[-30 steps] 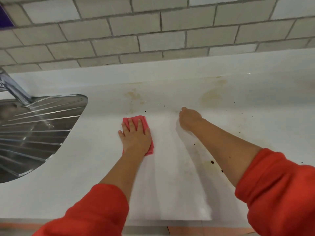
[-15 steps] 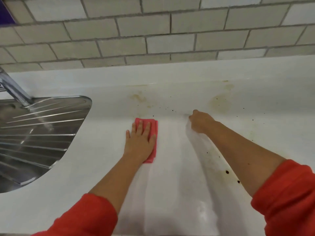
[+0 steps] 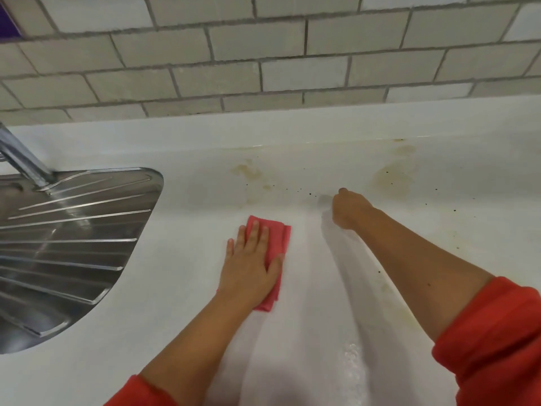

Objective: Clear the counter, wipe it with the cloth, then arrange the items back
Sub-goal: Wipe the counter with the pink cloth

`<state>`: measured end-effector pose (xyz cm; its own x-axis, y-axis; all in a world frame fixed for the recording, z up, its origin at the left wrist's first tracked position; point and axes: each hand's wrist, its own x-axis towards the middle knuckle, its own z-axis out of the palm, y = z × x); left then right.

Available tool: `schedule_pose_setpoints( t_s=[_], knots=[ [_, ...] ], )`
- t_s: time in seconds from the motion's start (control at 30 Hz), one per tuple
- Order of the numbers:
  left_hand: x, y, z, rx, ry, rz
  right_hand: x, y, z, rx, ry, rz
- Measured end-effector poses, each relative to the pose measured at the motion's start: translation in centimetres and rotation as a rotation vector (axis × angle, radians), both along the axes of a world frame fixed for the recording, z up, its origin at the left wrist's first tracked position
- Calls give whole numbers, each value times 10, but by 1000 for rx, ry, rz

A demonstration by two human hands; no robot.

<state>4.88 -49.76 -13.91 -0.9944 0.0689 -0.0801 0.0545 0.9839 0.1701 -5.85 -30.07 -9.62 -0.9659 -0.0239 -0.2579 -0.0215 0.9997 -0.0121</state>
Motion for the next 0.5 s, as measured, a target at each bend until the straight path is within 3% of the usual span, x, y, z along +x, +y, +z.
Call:
schedule_pose_setpoints(
  t_s=[0.23,0.37,0.5],
  knots=[
    [-90,-19,4,-14,-24,380,3,-2,-3,27,5,-7],
    [-101,13,5,-16,-20,210,3,-6,-5,40,-2,-20],
    [-56,21,-1,10,45,-37,-5,-1,0,58,-17,19]
  ],
)
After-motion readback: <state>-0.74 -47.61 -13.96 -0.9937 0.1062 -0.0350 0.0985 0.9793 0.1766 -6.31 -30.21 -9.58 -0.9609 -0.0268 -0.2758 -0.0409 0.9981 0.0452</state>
